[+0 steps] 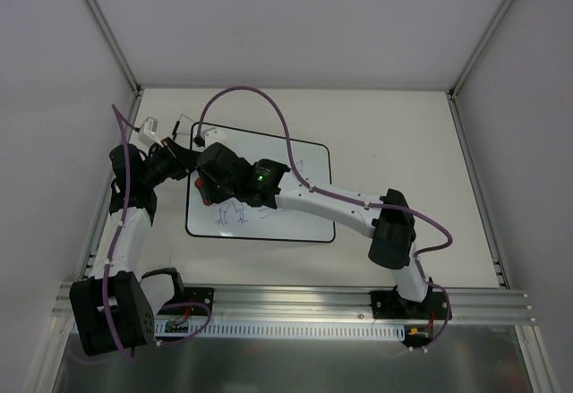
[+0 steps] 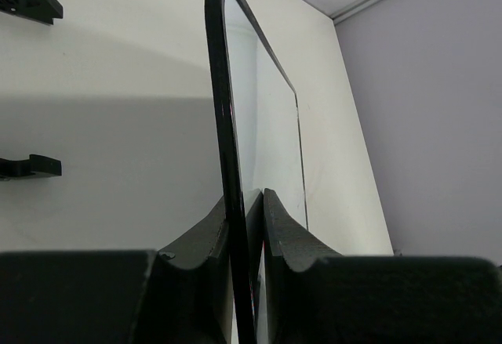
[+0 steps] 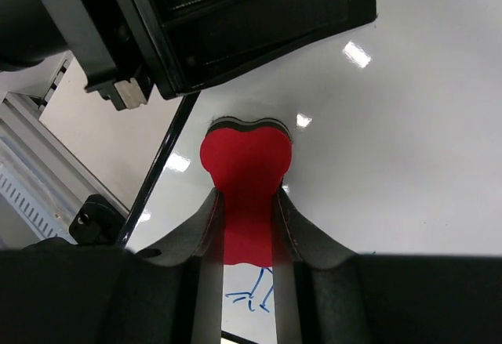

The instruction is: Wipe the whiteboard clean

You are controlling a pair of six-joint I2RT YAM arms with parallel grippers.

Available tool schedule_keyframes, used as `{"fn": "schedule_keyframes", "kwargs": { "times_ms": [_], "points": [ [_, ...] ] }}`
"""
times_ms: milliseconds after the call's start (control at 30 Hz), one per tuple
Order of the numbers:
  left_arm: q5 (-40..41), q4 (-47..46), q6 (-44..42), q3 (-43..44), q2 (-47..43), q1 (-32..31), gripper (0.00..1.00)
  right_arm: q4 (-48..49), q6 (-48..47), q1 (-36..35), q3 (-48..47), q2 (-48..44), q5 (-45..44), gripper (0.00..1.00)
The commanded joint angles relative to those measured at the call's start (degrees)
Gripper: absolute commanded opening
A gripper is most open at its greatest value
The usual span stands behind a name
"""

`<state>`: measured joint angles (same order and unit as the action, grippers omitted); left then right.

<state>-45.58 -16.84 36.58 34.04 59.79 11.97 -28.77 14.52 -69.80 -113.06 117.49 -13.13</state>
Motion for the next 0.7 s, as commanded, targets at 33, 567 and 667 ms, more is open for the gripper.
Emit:
{"fn": "schedule_keyframes", "kwargs": {
  "times_ms": [33, 567, 667],
  "points": [
    [-0.74, -10.76, -8.72, 3.84, -2.22, -1.51, 0.00, -3.05, 3.12, 0.54, 7.21, -2.25, -4.95, 0.00],
    [-0.03, -10.84, -8.19, 5.07, -0.29, -1.59, 0.00, 11.02, 13.43, 4.06, 47.14, -20.46, -14.47, 0.00],
    [0.05, -10.76, -7.75, 5.33, -0.20, -1.51, 0.00, 12.07, 10.89, 2.39, 42.24, -18.36, -13.16, 0.00]
  ]
}}
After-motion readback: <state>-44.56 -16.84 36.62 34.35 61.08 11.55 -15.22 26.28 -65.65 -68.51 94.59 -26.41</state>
